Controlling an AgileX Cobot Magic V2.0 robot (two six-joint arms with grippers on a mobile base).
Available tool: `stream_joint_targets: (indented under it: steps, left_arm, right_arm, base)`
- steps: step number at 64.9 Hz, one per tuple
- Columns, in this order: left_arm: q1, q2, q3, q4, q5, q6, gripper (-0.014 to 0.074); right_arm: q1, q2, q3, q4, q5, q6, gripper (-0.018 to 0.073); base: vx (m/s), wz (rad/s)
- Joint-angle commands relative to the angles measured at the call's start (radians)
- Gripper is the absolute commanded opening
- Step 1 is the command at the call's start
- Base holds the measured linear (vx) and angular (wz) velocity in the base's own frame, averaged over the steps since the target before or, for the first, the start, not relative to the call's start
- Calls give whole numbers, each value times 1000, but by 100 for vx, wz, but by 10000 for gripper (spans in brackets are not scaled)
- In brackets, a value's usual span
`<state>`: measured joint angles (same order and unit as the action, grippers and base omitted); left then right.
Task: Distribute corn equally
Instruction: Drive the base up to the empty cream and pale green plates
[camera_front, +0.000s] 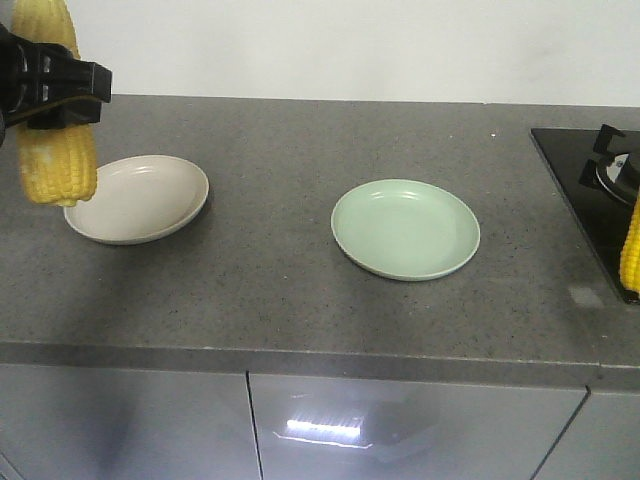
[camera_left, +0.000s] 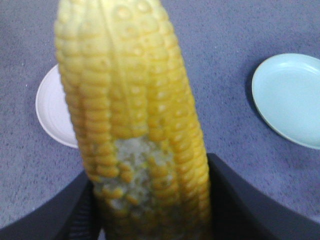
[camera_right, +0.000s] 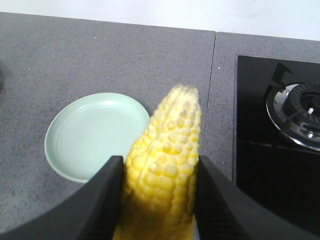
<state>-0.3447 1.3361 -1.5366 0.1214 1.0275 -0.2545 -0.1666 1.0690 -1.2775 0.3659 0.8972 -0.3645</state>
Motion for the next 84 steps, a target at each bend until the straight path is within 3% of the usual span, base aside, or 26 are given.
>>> stream_joint_targets:
  steps: [1, 84]
  left_arm:
    - [1, -28, -25, 4, -58, -7, 72]
    - [1, -28, -25, 4, -58, -7, 72]
  right_arm:
    - [-7, -16, -25, 15, -65, -3, 193]
    - [-7, -16, -25, 15, -65, -3, 193]
  base:
    - [20, -1]
    - [14, 0]
